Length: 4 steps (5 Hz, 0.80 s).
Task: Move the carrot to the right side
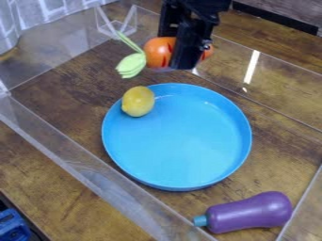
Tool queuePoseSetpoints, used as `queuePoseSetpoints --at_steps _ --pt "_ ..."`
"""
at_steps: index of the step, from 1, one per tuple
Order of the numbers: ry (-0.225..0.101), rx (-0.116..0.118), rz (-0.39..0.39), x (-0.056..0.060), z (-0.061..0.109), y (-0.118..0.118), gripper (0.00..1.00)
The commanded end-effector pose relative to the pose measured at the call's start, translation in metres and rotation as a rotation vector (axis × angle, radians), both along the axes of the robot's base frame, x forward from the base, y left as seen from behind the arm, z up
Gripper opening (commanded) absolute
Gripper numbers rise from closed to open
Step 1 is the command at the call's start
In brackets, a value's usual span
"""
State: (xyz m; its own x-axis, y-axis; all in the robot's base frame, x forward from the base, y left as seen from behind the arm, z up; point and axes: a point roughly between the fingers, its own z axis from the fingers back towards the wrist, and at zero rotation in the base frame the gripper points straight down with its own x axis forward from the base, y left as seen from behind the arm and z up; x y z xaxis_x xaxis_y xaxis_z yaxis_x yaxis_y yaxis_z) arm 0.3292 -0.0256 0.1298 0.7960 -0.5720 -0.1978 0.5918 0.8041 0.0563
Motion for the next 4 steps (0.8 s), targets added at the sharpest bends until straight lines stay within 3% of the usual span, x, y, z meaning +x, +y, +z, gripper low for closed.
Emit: queuePoseSetpoints --at_steps 1,4 --pt "-0.074 0.008 -0.035 0.016 0.018 -0.003 0.00" --pt "-0.067 0.064 -0.065 0.018 0.011 0.011 0.00"
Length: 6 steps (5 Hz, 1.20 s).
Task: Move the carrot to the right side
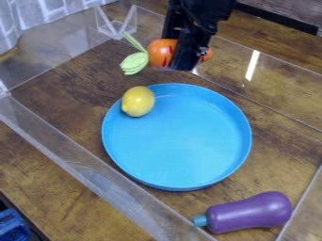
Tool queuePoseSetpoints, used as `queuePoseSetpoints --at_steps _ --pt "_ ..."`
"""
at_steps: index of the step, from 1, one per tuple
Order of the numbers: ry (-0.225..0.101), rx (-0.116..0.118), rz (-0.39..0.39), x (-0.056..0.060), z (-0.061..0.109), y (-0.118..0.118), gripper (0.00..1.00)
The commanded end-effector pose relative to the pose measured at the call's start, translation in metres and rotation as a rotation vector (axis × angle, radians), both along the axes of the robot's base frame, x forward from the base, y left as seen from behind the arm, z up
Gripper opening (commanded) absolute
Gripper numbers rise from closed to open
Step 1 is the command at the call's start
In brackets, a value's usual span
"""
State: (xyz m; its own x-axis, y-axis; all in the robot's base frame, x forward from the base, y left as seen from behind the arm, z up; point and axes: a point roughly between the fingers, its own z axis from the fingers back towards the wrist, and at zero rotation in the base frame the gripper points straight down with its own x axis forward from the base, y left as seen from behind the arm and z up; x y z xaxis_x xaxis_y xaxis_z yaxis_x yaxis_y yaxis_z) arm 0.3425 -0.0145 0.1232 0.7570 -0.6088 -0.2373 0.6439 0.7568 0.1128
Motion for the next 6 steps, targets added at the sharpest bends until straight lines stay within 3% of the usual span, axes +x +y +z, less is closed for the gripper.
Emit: queuePoseSetpoints --at_steps 1,4,6 --pt "-0.062 0.007 -0.010 0.005 0.015 0.005 0.00" --pt "-0.037 0.044 -0.010 0.004 0.007 0.020 0.00" --pt "-0.017 0.054 -0.013 -0.001 0.002 0.025 0.00"
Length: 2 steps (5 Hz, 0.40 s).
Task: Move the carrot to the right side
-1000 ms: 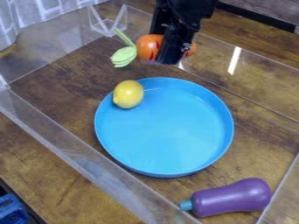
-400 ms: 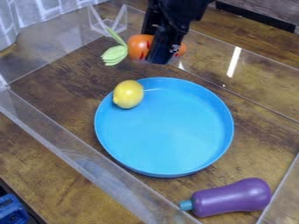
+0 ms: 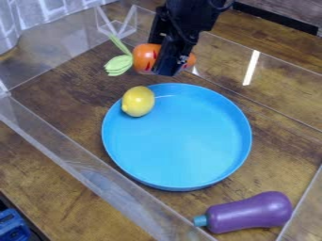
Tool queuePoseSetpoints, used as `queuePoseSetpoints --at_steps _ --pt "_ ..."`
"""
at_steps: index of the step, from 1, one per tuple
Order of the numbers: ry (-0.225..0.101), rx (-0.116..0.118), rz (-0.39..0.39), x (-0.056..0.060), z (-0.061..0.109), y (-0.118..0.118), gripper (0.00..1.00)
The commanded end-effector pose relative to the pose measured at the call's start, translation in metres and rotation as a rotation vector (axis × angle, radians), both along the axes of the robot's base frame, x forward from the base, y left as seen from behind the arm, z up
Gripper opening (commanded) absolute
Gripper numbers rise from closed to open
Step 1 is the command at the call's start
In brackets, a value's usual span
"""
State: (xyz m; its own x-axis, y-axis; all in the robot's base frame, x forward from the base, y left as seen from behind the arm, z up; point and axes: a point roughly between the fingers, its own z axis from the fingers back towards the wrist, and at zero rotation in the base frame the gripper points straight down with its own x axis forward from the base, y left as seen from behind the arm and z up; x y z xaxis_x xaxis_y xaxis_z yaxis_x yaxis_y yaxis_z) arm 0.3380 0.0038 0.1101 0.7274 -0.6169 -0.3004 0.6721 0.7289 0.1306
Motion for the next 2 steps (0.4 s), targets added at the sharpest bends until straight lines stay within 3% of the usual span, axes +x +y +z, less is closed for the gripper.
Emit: queuePoseSetpoints --at_steps 1,2 --pt "-0.051 -0.001 0.014 0.0014 0.0139 0.0089 0.00" --pt "-0.055 -0.002 0.004 0.0023 0.0127 0.0085 0.00"
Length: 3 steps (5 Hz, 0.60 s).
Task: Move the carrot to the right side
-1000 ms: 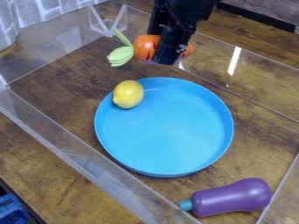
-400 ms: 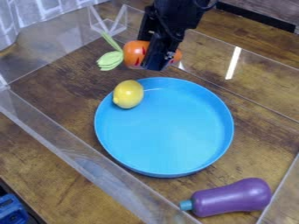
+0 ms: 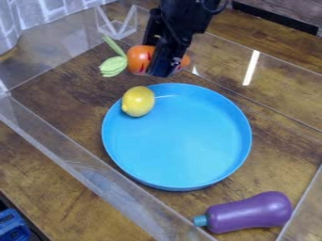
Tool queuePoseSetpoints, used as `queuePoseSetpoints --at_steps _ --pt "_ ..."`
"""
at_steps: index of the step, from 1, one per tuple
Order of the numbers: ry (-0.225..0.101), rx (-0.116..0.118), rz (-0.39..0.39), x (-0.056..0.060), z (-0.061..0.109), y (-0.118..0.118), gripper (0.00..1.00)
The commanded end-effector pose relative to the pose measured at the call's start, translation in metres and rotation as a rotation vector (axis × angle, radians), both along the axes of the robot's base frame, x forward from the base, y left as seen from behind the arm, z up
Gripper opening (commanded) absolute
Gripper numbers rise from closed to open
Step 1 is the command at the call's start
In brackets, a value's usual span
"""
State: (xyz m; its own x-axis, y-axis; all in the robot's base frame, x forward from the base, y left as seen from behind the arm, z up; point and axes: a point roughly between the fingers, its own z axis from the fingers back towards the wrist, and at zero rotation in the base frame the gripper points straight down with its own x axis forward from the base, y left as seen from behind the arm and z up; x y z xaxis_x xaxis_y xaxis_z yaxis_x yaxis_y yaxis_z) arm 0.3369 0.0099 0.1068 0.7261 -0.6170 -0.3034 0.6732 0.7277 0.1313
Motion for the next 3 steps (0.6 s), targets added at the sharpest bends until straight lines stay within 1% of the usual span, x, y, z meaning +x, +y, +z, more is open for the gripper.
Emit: queuePoseSetpoints --at_steps 1,3 --pt "-0.061 -0.006 -0.005 0.0037 0.0151 0.0019 0.00" --pt "-0.070 -0.007 -0.029 0.0063 0.0139 0.0005 0.00"
